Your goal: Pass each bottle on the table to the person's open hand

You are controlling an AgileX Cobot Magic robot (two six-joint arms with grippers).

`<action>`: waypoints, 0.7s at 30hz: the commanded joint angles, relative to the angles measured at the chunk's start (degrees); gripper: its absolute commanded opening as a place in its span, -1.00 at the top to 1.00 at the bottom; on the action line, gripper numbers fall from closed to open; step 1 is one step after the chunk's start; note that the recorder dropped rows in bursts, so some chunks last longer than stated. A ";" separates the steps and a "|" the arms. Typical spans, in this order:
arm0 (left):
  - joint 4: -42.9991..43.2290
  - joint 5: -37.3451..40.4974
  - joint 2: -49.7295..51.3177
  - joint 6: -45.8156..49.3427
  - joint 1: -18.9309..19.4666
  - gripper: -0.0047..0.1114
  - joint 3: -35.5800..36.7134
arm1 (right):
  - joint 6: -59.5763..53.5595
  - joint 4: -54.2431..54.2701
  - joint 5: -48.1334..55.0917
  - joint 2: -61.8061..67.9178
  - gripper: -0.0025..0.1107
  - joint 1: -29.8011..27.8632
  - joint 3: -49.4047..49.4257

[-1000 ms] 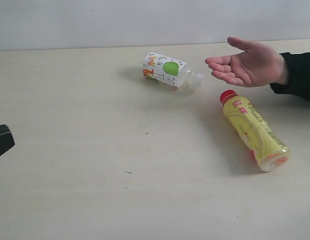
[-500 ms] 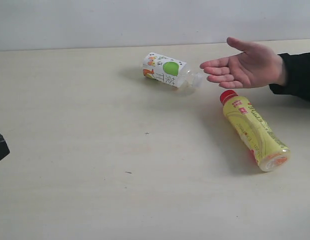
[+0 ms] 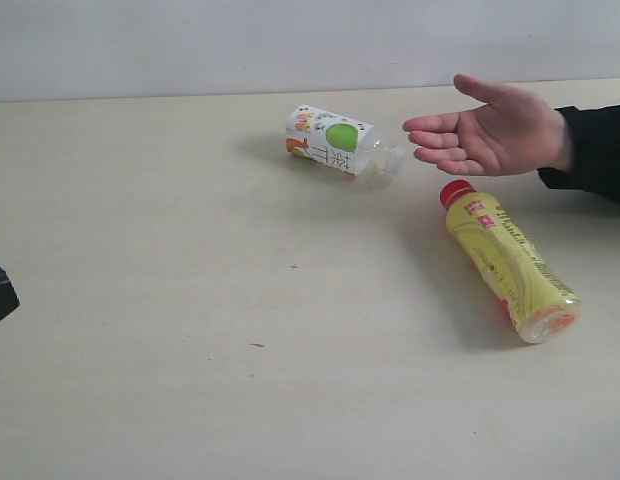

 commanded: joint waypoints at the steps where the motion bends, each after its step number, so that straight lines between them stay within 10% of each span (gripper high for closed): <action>1: -0.38 -0.41 -0.19 -0.05 0.15 0.92 0.17 | 27.59 -0.31 -4.01 -0.27 0.96 -0.32 0.28; 5: -0.38 -0.41 -0.19 -0.05 0.15 0.92 0.17 | 48.19 1.63 -16.91 -0.27 0.96 -0.32 0.28; 15: -0.38 -0.41 -0.19 -0.05 0.15 0.92 0.17 | 55.45 18.59 -30.57 1.46 0.96 -0.32 0.10; 21: -0.38 -0.41 -0.19 -0.05 0.15 0.92 0.17 | 42.16 15.25 -10.69 21.73 0.96 -0.32 -21.36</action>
